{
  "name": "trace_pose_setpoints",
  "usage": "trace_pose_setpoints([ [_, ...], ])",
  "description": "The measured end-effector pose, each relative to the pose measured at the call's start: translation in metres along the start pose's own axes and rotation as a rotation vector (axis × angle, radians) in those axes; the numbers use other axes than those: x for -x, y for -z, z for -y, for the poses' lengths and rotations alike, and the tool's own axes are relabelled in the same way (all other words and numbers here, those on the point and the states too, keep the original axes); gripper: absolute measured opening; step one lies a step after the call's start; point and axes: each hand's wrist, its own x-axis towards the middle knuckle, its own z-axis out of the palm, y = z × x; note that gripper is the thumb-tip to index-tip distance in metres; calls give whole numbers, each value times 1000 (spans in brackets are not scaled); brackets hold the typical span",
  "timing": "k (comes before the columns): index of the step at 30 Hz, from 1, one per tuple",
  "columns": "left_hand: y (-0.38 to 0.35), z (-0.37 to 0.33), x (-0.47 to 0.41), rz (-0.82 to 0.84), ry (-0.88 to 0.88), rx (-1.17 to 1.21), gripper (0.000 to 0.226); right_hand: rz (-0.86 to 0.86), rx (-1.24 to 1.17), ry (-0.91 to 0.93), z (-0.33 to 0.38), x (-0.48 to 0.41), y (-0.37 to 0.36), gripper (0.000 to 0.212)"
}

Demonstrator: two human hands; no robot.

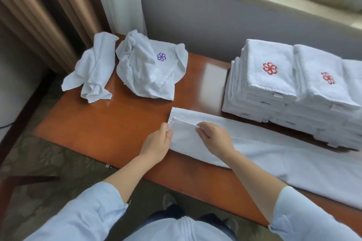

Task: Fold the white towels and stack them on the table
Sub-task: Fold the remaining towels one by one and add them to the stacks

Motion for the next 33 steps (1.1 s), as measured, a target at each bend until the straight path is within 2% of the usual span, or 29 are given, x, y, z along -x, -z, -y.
trace_pose_setpoints([
  [3, 10, -8, -16, -34, 53, 61, 17, -105, 21, 28, 9, -20, 12, 21],
  [6, 14, -12, -35, -43, 103, 8, 20, -127, 64, 25, 11, -36, 17, 22],
  [10, 8, -7, -54, 32, 185, -142, 23, -86, 99, -31, 8, -36, 12, 38],
  [14, 1, 2, -63, 111, 231, -324, 20, -8, 91, -73, -3, -12, -1, 37],
  [18, -3, 6, -68, 127, 224, -386, 19, 47, 174, -175, -14, 9, -15, 42],
  [22, -6, 5, -70, 90, 219, -337, 22, 286, 275, -273, -23, 21, -36, 65],
  [25, -6, 4, -75, 113, 225, -242, 50, 347, 285, -292, -26, 19, -47, 77],
  [27, -4, 4, -81, 134, 279, -152, 60, 365, 286, -295, -28, 16, -51, 82],
  [33, -3, 6, -95, 201, 358, -86, 46, 432, 259, -306, -32, 14, -51, 85],
])
